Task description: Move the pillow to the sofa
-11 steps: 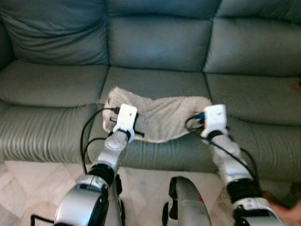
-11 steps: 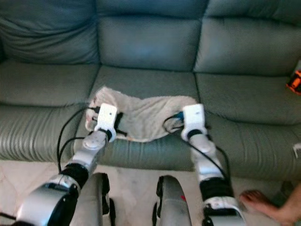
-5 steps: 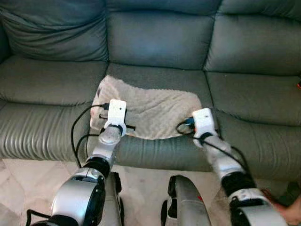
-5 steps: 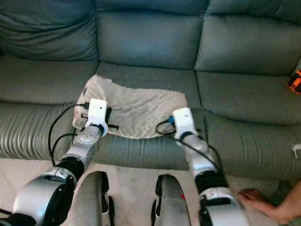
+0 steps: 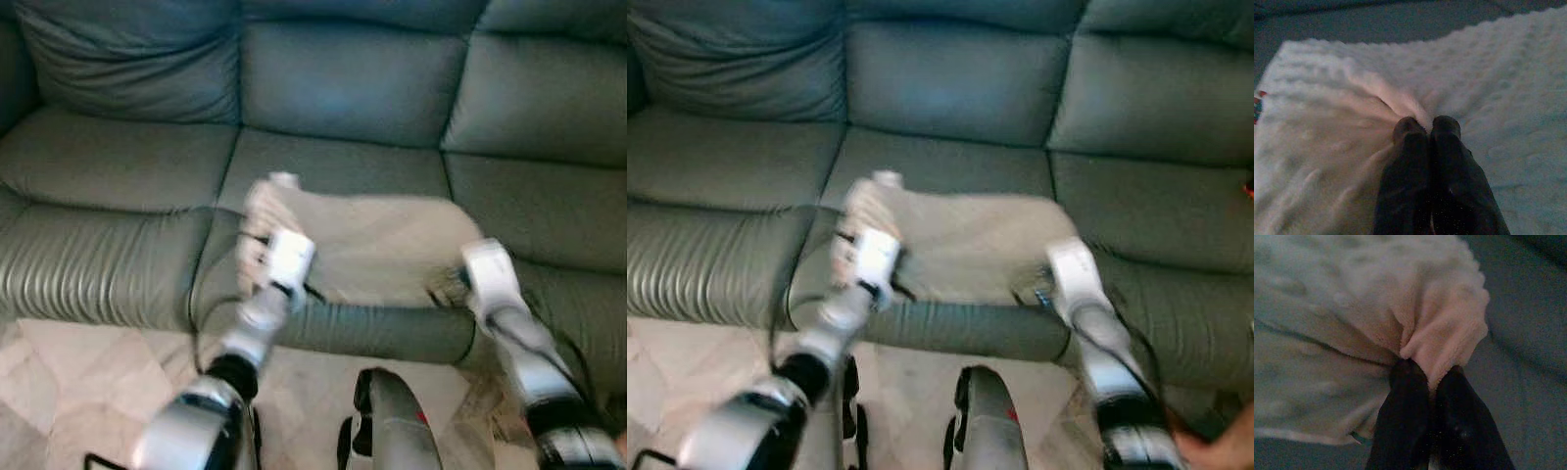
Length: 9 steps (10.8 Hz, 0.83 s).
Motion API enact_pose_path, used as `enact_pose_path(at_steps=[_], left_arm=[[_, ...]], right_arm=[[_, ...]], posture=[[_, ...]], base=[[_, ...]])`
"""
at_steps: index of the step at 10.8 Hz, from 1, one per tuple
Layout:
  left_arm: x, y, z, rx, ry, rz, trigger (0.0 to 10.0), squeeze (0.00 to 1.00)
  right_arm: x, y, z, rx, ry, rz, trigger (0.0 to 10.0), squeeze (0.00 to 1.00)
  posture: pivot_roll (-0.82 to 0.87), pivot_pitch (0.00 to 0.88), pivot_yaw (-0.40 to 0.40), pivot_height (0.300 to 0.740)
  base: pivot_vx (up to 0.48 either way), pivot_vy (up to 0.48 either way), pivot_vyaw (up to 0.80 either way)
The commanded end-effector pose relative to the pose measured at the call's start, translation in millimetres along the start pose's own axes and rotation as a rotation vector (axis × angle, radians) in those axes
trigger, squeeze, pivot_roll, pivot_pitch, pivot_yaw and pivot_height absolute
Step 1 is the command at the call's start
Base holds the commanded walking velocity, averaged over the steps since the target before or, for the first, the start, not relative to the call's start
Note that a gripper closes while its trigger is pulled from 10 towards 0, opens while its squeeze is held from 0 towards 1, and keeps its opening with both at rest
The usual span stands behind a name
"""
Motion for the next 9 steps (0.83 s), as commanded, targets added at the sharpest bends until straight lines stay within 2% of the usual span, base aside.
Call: enact_pose_path(at_steps=[1, 2, 3, 5, 7, 9], left_arm=[[-0.4, -0.1, -0.4, 0.008, -0.002, -0.010, 10.0, 0.00], [0.7, -2.7, 1.5, 0.019, 0.005, -0.011, 10.0, 0.00], [4.0, -3.5, 3.5, 0.014, 0.001, 0.001, 10.0, 0.00], [33.0, -4.8, 11.2, 0.006, -0.018, 0.124, 10.0, 0.00], [58.5, -4.3, 15.1, 0.013, -0.019, 0.190, 10.0, 0.00], [61.8, -2.5, 11.7, 0.018, -0.016, 0.203, 10.0, 0.00]], right_arm=[[-14.4, 3.0, -4.7, 0.012, 0.002, -0.055, 10.0, 0.00], [-15.9, 3.5, -3.9, 0.001, -0.025, -0.075, 10.0, 0.00], [-6.3, 1.5, 0.4, -0.014, -0.061, -0.044, 10.0, 0.00], [3.2, -6.8, 21.6, -0.064, -0.093, -0.001, 10.0, 0.00], [15.4, -15.3, 49.4, -0.124, -0.090, 0.049, 10.0, 0.00], [20.9, -15.8, 49.4, -0.126, -0.088, 0.060, 10.0, 0.00]], posture=[[-0.05, 0.165, -0.039, 0.627], [-0.06, 0.159, -0.034, 0.627], [-0.06, 0.157, -0.033, 0.627], [-0.05, 0.156, -0.032, 0.627], [-0.05, 0.158, -0.036, 0.627], [-0.04, 0.162, -0.044, 0.627]], base=[[0.000, 0.000, 0.00], [0.000, 0.000, 0.00], [0.000, 0.000, 0.00], [0.000, 0.000, 0.00], [0.000, 0.000, 0.00], [0.000, 0.000, 0.00]])
Point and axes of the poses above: a point about 5 cm out from each wrist's last joint towards the gripper, its own y axis pointing back from the gripper into the wrist, its own z axis along the axis of the wrist's last joint, x = y × z, the point moved 5 cm from there along -y, pointing out of the wrist towards the gripper, and after that the axes turned 6 degrees about -y, right-handed, at the moved point
